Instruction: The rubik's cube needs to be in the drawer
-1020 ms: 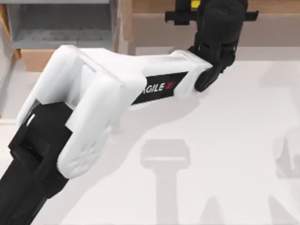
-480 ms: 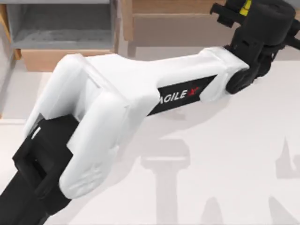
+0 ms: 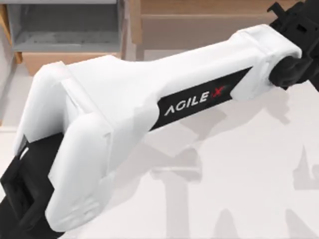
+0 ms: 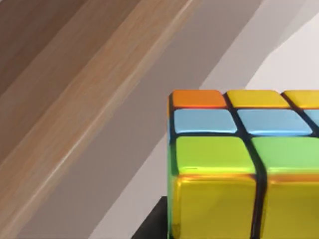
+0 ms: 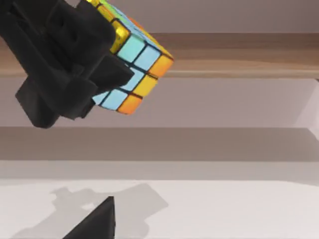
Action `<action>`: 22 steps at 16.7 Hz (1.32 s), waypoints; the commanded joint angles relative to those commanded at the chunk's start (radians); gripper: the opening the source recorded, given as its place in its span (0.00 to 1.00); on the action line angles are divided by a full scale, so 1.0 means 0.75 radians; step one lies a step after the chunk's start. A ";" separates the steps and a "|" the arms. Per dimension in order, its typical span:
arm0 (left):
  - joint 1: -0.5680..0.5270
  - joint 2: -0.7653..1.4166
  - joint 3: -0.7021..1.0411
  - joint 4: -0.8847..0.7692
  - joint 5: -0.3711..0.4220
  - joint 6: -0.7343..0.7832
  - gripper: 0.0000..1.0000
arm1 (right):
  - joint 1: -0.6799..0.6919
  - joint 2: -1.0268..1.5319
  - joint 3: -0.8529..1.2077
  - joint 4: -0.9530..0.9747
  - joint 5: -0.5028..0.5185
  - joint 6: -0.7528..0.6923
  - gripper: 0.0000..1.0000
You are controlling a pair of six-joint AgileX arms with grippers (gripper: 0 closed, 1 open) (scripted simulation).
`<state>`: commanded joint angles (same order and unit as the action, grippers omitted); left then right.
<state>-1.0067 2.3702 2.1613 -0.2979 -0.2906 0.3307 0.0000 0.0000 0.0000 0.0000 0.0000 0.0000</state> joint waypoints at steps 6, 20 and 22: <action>0.135 -0.100 0.113 -0.666 0.196 0.104 0.00 | 0.000 0.000 0.000 0.000 0.000 0.000 1.00; 1.403 0.000 0.619 -1.747 0.298 0.099 0.00 | 0.000 0.000 0.000 0.000 0.000 0.000 1.00; 1.569 0.106 0.698 -1.775 0.306 0.082 0.00 | 0.000 0.000 0.000 0.000 0.000 0.000 1.00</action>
<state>0.1700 2.4494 2.6845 -1.6293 -0.0612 0.3923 0.0000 0.0000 0.0000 0.0000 0.0000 0.0000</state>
